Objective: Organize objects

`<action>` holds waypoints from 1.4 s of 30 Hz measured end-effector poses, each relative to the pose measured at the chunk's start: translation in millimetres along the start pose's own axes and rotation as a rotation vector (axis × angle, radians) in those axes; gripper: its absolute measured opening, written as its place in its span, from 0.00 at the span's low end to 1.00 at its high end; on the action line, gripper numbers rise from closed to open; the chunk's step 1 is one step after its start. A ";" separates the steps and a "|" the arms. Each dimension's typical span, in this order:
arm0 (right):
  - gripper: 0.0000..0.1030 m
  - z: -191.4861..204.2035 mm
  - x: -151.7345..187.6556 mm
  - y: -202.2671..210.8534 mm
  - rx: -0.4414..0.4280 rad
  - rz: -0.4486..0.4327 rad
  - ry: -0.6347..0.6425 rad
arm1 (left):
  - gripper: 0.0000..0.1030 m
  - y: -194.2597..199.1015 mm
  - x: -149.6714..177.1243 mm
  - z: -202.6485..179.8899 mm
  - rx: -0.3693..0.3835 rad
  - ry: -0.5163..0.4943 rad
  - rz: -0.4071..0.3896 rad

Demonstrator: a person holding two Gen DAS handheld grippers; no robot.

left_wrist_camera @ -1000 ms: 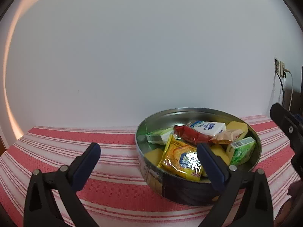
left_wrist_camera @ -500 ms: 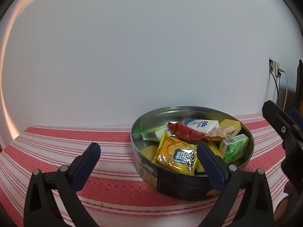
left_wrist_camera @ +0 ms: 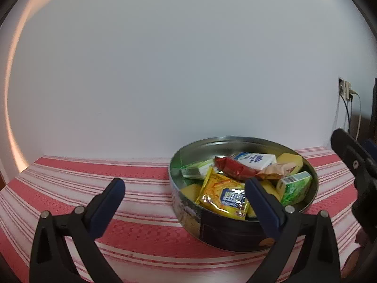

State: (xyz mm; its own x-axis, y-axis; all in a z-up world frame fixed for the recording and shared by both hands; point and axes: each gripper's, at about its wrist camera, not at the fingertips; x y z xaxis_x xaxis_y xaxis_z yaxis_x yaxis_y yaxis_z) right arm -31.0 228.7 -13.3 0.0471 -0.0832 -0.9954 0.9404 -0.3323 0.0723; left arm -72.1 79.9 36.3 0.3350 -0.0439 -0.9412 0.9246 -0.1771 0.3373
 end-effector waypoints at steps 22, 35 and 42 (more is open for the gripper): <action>0.94 0.3 1.4 -3.0 -0.008 0.011 0.000 | 1.00 2.1 2.0 6.1 -0.005 0.002 0.008; 0.94 0.6 0.7 -2.7 -0.015 0.013 0.005 | 1.00 2.3 1.6 5.0 0.000 0.005 0.004; 0.94 0.4 0.7 -2.6 -0.015 0.013 0.005 | 1.00 2.0 1.1 5.9 0.001 0.007 0.009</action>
State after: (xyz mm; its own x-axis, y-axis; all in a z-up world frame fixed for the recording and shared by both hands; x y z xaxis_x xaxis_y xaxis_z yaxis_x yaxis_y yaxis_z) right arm -33.6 229.1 -14.1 0.0616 -0.0827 -0.9947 0.9446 -0.3169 0.0848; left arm -71.0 73.7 35.9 0.3450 -0.0387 -0.9378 0.9212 -0.1775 0.3462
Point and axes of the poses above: each gripper's, at about its wrist camera, not at the fingertips, and y roughly against the way its jaws point, z to its left, x to its underside, and after that the axes turned 5 degrees about x, right-handed
